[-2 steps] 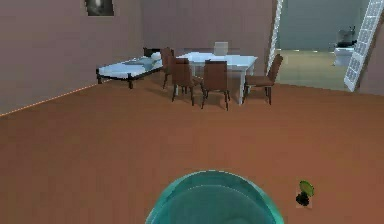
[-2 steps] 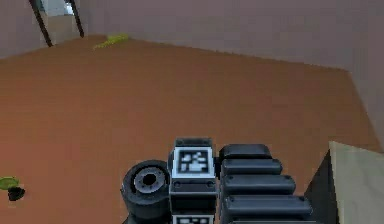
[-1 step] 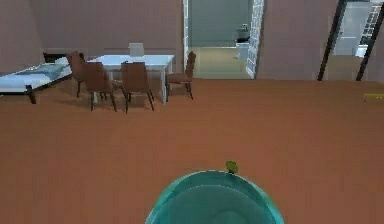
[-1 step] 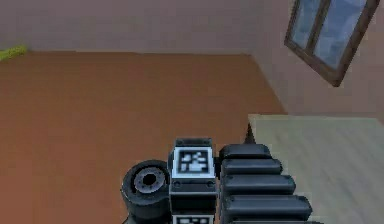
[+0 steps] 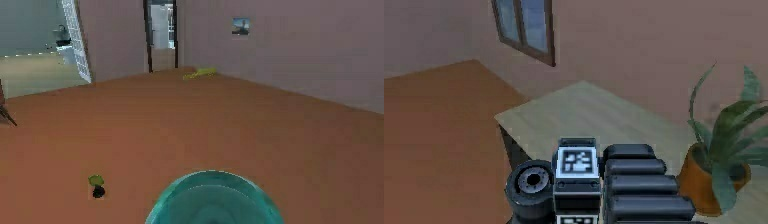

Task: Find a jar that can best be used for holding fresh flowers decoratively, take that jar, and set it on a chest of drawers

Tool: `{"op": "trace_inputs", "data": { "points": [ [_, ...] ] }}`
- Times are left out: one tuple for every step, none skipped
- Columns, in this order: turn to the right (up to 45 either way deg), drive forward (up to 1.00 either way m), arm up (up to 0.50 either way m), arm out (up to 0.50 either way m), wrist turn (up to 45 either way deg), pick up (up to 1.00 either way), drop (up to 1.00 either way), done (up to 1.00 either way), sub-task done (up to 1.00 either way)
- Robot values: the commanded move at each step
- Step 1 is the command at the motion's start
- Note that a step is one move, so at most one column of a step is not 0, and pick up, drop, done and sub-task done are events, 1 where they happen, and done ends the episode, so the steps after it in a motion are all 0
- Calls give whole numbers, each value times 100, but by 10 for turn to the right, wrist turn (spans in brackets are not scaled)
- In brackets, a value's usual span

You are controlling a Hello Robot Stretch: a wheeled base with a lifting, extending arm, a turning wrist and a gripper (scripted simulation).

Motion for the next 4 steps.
{"op": "trace_inputs", "data": {
  "points": [
    [450, 0, 0, 0, 0, 0, 0, 0, 0],
    [450, 0, 0, 0, 0, 0, 0, 0, 0],
    [270, 0, 0, 0, 0, 0, 0, 0, 0],
    [-450, 0, 0, 0, 0, 0, 0, 0, 0]
  ]
}}
